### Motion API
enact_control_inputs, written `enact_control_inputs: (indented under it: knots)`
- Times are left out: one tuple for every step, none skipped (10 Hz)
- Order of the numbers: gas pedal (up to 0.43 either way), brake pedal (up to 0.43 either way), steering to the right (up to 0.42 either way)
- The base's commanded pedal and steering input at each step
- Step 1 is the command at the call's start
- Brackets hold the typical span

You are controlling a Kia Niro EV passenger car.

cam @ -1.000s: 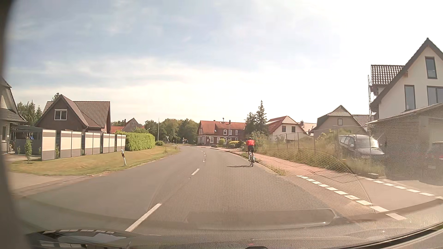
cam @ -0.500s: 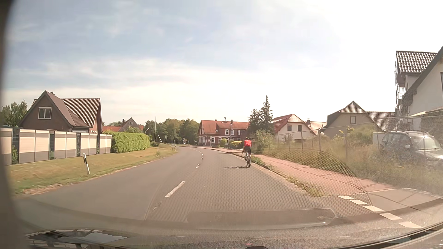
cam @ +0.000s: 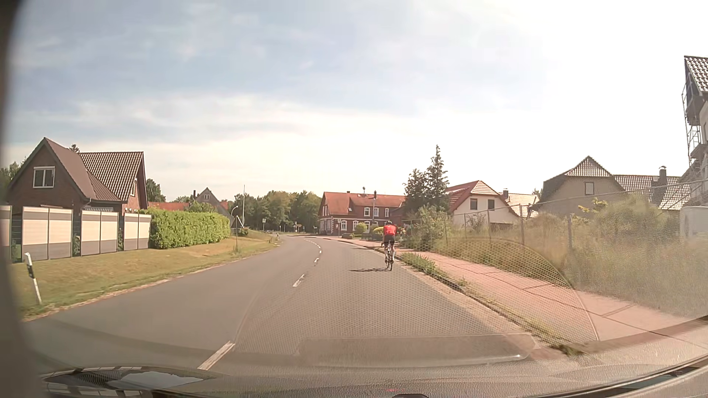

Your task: Follow the waypoints while adhering to traffic rules and regulations

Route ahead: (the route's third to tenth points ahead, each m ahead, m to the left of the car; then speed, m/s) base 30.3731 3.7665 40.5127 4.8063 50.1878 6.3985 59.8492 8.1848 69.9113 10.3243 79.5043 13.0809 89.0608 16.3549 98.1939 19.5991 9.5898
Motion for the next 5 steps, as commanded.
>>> enact_control_inputs:
  knots:
    - [0.087,0.000,-0.017]
    - [0.098,0.000,-0.018]
    - [0.110,0.000,-0.018]
    - [0.150,0.000,-0.019]
    - [0.150,0.000,-0.019]
